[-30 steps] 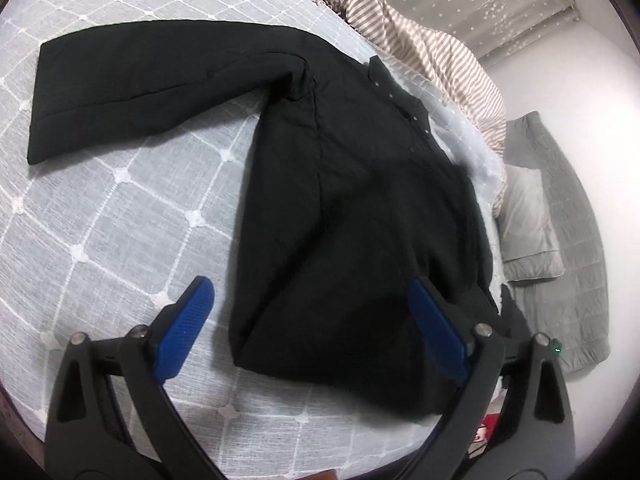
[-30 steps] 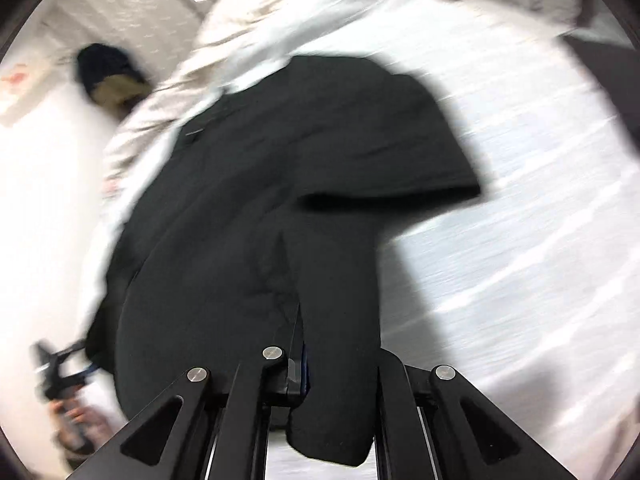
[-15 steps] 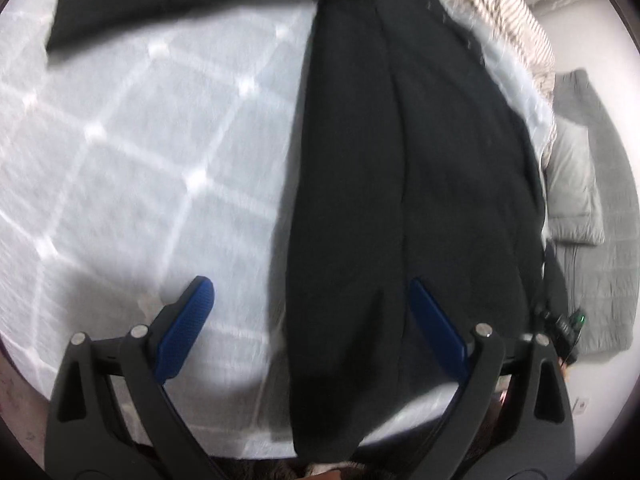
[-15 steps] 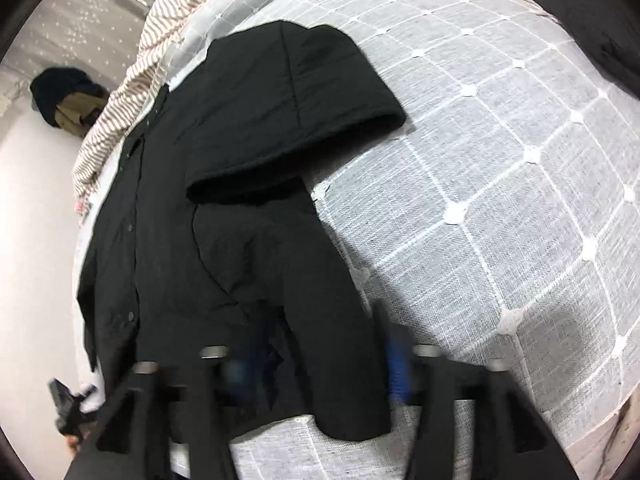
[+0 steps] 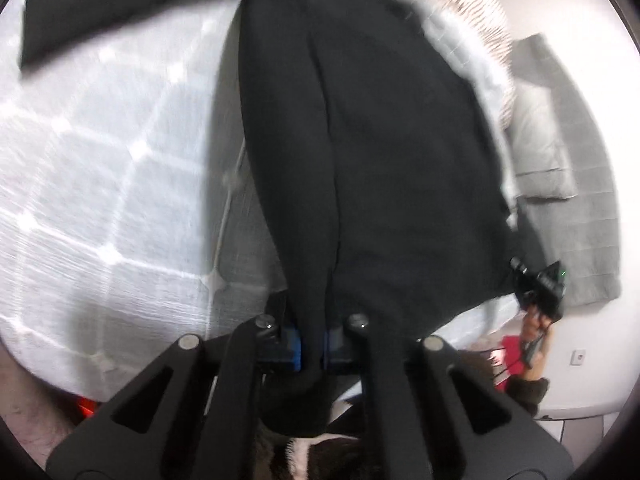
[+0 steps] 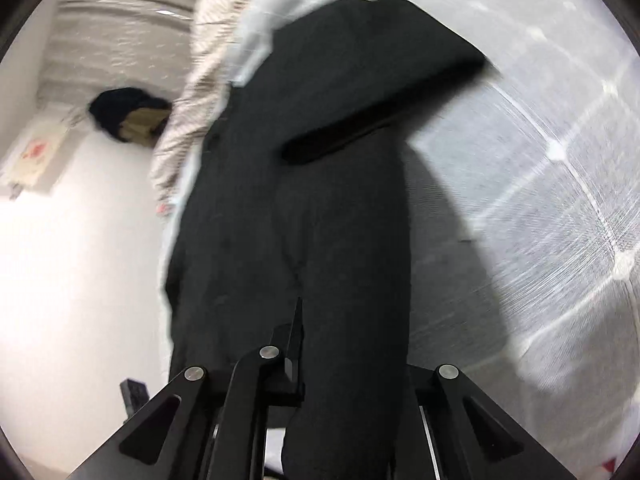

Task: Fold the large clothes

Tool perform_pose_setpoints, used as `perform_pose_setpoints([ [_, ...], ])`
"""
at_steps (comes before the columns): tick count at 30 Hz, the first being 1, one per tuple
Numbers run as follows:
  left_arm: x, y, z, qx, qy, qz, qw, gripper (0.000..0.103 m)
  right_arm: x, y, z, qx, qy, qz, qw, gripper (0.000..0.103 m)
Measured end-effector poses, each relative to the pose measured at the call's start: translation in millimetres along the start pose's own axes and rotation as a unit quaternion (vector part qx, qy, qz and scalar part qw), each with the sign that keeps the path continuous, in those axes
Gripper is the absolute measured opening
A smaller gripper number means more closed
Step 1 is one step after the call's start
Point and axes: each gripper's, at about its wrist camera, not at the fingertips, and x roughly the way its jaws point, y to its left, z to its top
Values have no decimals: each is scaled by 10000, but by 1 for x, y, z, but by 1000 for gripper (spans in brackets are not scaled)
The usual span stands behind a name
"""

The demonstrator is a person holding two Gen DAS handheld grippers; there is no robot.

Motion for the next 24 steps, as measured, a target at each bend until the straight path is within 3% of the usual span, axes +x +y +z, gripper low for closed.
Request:
perform_pose_setpoints([
  [2,-33,-1,3,44,-324,-116,9994,7,-20,17,-10,-263,-102,85,9996,8],
  [5,-56,1,4,135,-528,7,9985,7,-32,37,-23,-521,-98,203,9984,8],
  [9,-42,10,-11,169,-318,470,9982,6,-23,40,-41,-649,195,-129,9976,8],
  [12,-9,15,-22,149,-7,850,9963,7,-6,22,-61,-756,436,-951,9916,8],
  [15,28,25,-29,402,337,1437,9882,10,21,4,-72,-959,634,-1833,9763,14],
  [17,37,26,-33,496,279,1586,9857,14,31,0,-73,-979,604,-2030,9724,14],
  [19,34,21,-35,601,167,1630,9847,20,29,9,-70,-1017,595,-2168,9691,22],
  [20,28,18,-33,665,38,1682,9835,28,30,15,-69,-1098,585,-2329,9645,37],
  [21,21,17,-30,709,-60,1746,9821,44,27,24,-68,-1290,529,-2740,9516,58],
  [23,5,16,-24,714,-415,1837,9795,66,20,39,-69,-1729,225,-3391,9245,74],
  [24,-3,25,-16,689,-551,1828,9792,68,15,50,-68,-1972,1,-3582,9126,76],
])
